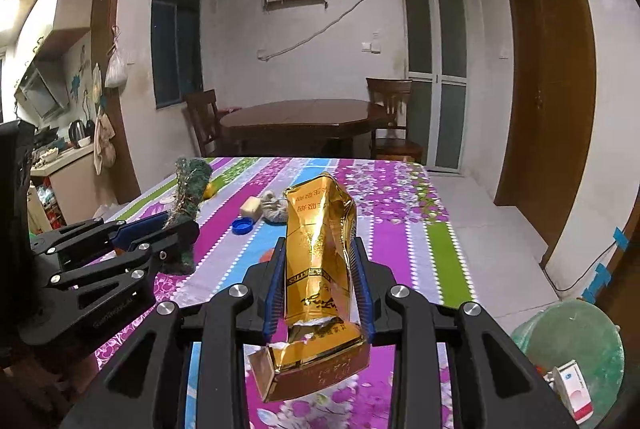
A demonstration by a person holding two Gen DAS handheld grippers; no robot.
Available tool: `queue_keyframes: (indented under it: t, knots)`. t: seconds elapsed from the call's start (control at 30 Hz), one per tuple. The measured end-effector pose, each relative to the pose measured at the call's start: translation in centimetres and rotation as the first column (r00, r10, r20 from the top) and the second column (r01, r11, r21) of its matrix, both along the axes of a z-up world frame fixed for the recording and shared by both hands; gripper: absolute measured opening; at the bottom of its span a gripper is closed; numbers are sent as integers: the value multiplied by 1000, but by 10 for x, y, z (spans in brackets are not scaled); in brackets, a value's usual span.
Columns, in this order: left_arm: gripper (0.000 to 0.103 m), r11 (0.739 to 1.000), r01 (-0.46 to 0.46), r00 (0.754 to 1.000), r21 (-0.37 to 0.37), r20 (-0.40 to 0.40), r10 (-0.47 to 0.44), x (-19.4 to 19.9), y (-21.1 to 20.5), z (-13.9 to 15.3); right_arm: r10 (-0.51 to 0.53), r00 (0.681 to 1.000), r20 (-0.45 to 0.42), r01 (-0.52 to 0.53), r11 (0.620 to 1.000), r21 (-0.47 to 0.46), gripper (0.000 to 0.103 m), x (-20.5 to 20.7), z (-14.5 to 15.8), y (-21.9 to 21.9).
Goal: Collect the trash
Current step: 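Carry the gold packet and green scrubber to the green bin and open both tools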
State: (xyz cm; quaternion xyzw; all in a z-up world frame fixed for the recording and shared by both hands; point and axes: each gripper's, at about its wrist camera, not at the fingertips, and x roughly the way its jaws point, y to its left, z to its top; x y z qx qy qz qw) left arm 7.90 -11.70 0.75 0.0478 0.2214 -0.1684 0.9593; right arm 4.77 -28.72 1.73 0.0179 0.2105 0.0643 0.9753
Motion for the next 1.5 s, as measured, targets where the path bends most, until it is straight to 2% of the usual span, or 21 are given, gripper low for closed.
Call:
queue_keyframes:
  t: [0.37,0.57,0.8,1.03,1.17,1.33,1.5]
  knots:
    - [21,993,120,993,13,19,-121,-18,-72,-2,-148,989,6,148,989,-6,32,-46,7,-90]
    - [21,975,223,974,18,18,-224,-27,-130,-7,-245,969,-18,244,970,-17,32,-75,2,-154]
    - [21,944,330,944,17,-19,-329,-28,-192,-15,-344,936,-74,344,939,-9,32,-102,-13,-233]
    - [21,904,426,901,38,-104,-421,-19,-257,-33,-413,889,-200,423,906,9,32,-110,-48,-318]
    - [21,875,483,861,34,-202,-467,-6,-288,-53,-424,865,-268,446,895,25,32,-102,-71,-351]
    - [21,850,524,818,43,-301,-490,6,-316,-83,-422,848,-320,458,888,42,32,-85,-95,-366]
    - [21,845,532,803,55,-349,-483,10,-332,-101,-420,830,-366,466,883,44,32,-68,-116,-375]
